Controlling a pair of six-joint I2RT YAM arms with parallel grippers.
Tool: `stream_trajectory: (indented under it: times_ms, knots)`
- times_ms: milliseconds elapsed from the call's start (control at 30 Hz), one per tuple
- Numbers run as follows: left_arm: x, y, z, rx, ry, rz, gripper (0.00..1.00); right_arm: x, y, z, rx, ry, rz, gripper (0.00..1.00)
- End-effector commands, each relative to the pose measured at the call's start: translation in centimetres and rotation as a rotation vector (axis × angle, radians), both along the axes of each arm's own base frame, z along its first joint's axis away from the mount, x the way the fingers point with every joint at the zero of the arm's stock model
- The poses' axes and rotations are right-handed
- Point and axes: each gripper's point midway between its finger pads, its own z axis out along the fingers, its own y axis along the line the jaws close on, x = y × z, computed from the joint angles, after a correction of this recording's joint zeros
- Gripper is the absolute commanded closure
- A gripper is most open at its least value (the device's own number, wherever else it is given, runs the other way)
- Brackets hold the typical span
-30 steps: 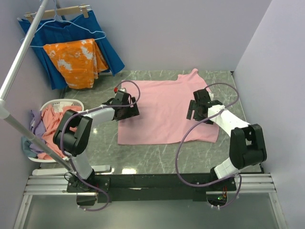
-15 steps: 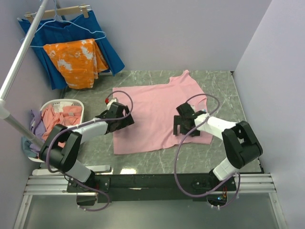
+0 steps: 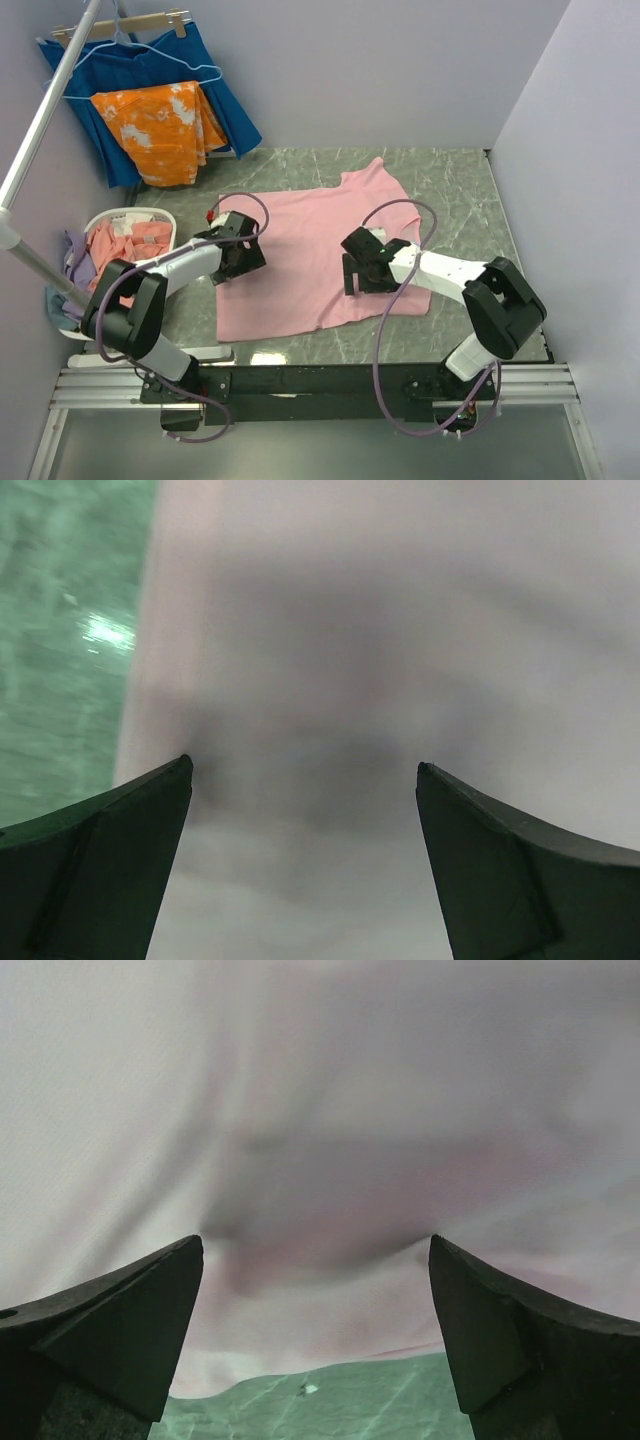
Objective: Fold and stack the t-shirts
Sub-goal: Flatten out the tshirt
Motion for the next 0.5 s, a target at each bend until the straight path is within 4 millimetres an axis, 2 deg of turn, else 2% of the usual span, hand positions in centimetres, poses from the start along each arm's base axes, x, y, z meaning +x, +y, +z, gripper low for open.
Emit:
stream_trajectory:
  times_ms: [0,33,100,133,200,233,300,333,467]
  knots:
    - [1.5,1.2,2.7,0.07,-0.036,-0.01,0.01,1.9,-1.9,4.5,-0.077,-0.154,-0.058,0.0]
    - [2.0,1.0,4.0,0.053,-0.077,-0.018,0.01,1.3,-2.9,5.4,-0.091,-0.169,-0.069,0.0]
    - [2.4,0.2,5.4,0.016,-0.119,-0.049,0.01,0.6,-4.1,6.3,-0.094,-0.197,-0.102,0.0]
    - [2.5,0.0,6.4,-0.005,-0.148,-0.055,0.0,-0.5,-4.8,5.6,-0.105,-0.165,-0.1,0.0]
    - [2.6,-0.7,7.4,-0.041,-0.167,-0.078,0.01,-2.1,-4.9,5.3,-0.057,-0.135,-0.132,0.0]
    - [2.5,-0.7,8.1,-0.048,-0.179,-0.083,0.01,-3.5,-5.5,4.3,-0.062,-0.094,-0.145,0.0]
    - [2.6,-1.1,9.3,-0.067,-0.2,-0.097,0.01,-5.0,-5.0,4.0,0.021,-0.064,-0.2,0.0]
    - [2.4,-1.1,9.5,-0.068,-0.198,-0.102,0.01,-5.9,-5.2,3.1,0.043,-0.047,-0.223,0.0]
    - [2.3,-1.8,11.4,-0.105,-0.248,-0.126,0.01,-6.6,-3.9,3.1,0.245,-0.063,-0.396,0.07]
